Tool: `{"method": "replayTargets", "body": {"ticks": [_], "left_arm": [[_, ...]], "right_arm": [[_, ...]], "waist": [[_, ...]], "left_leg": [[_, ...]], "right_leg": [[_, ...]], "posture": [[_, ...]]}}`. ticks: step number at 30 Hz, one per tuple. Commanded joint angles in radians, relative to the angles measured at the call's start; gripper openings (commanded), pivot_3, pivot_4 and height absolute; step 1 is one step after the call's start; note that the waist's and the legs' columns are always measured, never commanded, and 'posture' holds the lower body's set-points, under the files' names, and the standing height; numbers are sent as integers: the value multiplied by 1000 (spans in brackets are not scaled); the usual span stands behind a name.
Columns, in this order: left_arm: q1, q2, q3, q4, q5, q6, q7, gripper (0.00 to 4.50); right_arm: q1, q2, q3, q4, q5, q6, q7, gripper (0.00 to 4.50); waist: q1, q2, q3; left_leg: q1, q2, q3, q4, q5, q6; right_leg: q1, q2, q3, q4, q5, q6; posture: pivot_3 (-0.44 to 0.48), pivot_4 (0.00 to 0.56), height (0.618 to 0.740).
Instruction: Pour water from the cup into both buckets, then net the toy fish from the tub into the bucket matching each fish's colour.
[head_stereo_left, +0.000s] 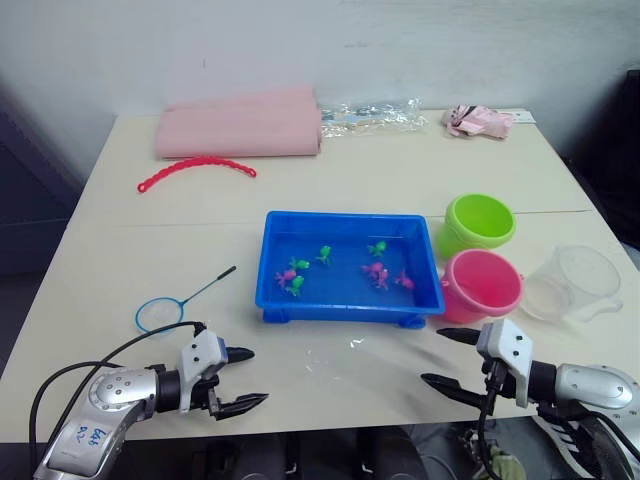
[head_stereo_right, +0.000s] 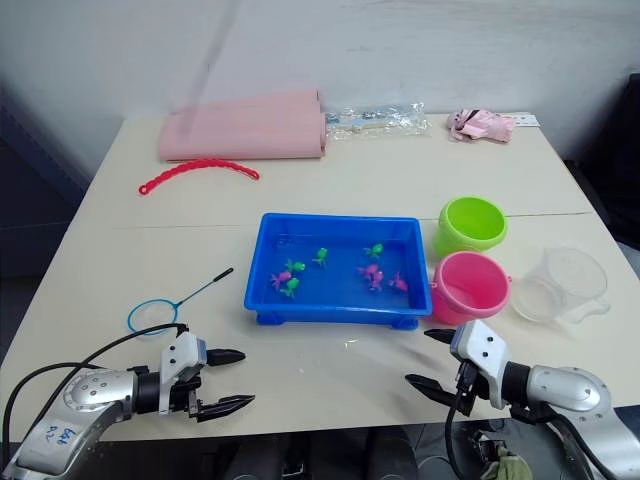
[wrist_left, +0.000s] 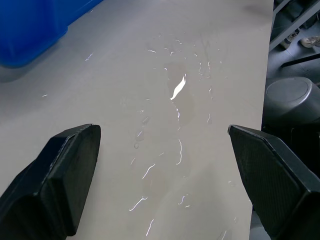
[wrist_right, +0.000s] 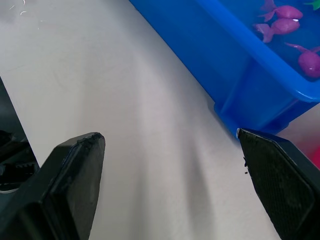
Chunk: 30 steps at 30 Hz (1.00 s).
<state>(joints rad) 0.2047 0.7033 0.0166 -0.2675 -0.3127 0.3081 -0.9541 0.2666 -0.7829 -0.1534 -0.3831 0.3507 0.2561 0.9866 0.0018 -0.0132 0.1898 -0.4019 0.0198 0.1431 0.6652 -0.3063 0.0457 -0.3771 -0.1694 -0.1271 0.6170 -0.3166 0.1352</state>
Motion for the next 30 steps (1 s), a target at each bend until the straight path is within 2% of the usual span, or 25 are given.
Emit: {"method": "replayTargets", "body": {"ticks": [1, 6, 12, 17, 21, 23, 26, 30], "left_arm": [[3, 20, 7, -48, -30, 22, -21, 4434], [-17, 21, 12, -96, -58, 91, -5, 4434], [-109, 17, 40, -222, -257, 266, -13, 4434], [-373, 5, 22, -240, -422, 404, -28, 4434], [-625, -59, 5, -164, -544, 516, -13, 4434], [-683, -76, -9, -139, -555, 538, -15, 4434], [-746, -86, -70, -107, -506, 506, -58, 4434], [-787, -88, -111, -78, -479, 476, -108, 4434]], "right_arm": [[-6, -9, 2, -2, -6, -17, 5, 4500], [-4, -6, 0, -15, -4, -7, 2, 4500], [41, 16, -82, -82, 79, 88, -46, 4500], [172, 90, -300, -196, 184, 191, -166, 4500], [282, 168, -537, -263, 259, 289, -293, 4500], [308, 184, -605, -276, 278, 325, -334, 4500], [323, 199, -716, -253, 308, 406, -419, 4500], [277, 207, -775, -208, 309, 469, -524, 4500]], "waist": [[0, 0, 0], [0, 0, 0], [6, 0, 0], [26, 1, 0], [32, 1, 0], [28, 1, 0], [17, 1, 0], [17, 1, 0]], "left_leg": [[0, 0, 0, 0, 0, 0], [0, 0, 0, 0, 0, 0], [0, 0, 0, 0, 2, 3], [-1, -1, -2, 1, 3, 3], [-1, -2, -3, 1, 4, 4], [-1, -2, -3, 1, 4, 4], [0, -2, 0, 0, 4, 4], [0, -1, 1, 0, 5, 4]], "right_leg": [[0, 0, 0, 0, 0, 0], [0, 0, 0, 0, 0, 0], [1, 0, 0, 0, 0, 0], [1, 2, 0, 2, 0, 0], [2, 3, 0, 3, 0, 1], [2, 3, 0, 4, 1, 2], [2, 5, 2, 3, 1, 2], [1, 5, 4, 3, 1, 2]], "posture": [[0, 150, 738], [0, 150, 738], [0, 150, 738], [0, 150, 738], [0, 150, 738], [0, 150, 738], [0, 150, 738], [0, 150, 738]]}}
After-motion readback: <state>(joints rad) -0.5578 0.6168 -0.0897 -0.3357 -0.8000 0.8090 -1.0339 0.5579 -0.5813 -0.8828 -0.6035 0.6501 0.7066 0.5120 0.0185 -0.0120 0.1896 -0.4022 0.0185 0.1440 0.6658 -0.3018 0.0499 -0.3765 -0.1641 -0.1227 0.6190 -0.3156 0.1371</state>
